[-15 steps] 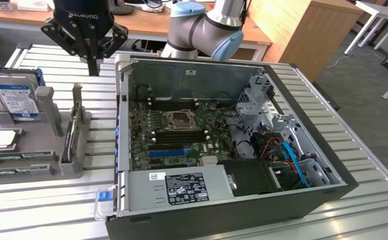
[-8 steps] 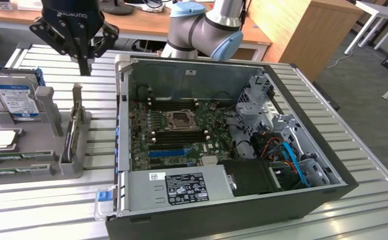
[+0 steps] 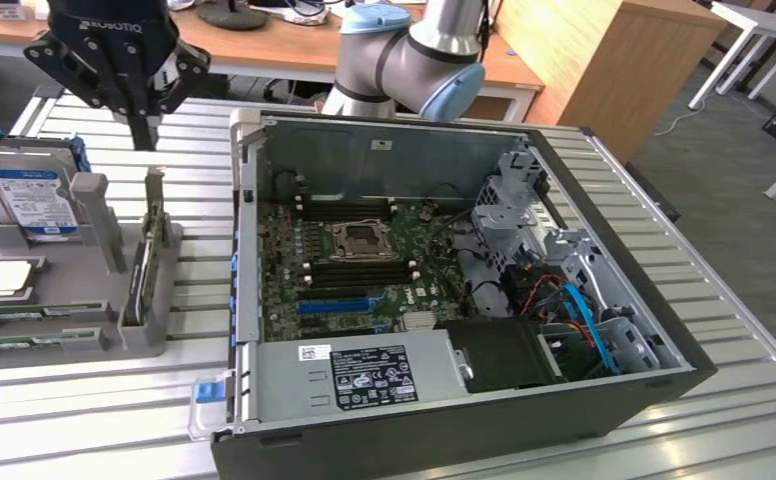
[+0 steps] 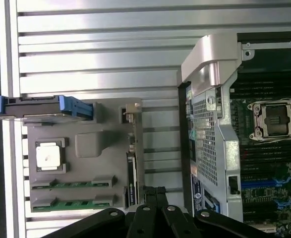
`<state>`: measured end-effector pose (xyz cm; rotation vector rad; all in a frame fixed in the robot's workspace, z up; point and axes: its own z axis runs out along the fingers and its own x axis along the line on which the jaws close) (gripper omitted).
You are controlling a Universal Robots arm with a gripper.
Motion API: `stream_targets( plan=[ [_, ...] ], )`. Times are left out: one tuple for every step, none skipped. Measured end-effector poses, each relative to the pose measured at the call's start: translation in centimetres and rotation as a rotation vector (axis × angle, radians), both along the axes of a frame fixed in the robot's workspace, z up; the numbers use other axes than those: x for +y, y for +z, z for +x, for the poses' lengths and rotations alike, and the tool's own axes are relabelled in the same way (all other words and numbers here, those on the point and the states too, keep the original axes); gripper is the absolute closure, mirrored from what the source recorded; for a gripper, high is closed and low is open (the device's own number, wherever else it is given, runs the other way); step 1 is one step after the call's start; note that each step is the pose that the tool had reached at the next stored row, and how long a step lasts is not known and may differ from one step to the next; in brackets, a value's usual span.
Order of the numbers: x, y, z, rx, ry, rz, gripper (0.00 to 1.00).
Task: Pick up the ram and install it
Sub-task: 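Reach for the ram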
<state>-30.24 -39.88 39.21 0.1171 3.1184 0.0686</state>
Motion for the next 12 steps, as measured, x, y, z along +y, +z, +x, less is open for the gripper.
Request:
stream_targets(
  plan=[
    [0.00,0.00,-0.3,0.0000,0.000,0.0001,0.89],
    [0.00,0.00,-0.6,0.0001,0.000,0.0000,0.89],
    [0.00,-0.01,-0.9,0.0001,0.000,0.0000,0.89],
    [0.00,-0.01,-1.1,0.0003,0.000,0.0000,0.89],
    [0.00,-0.01,-1.4,0.0005,0.000,0.0000,0.89],
    [0.00,-0.01,-1.7,0.0008,0.000,0.0000,0.89],
    [0.00,-0.01,-1.9,0.0011,0.000,0.0000,0.89],
    [0.00,-0.02,-2.2,0.0016,0.000,0.0000,0.89],
    [0.00,-0.02,-2.4,0.0022,0.000,0.0000,0.89],
    [0.00,-0.02,-2.7,0.0028,0.000,0.0000,0.89],
    [0.00,-0.03,-2.9,0.0034,0.000,0.0000,0.89],
    [0.00,-0.03,-3.2,0.0039,0.000,0.0000,0.89]
  ],
)
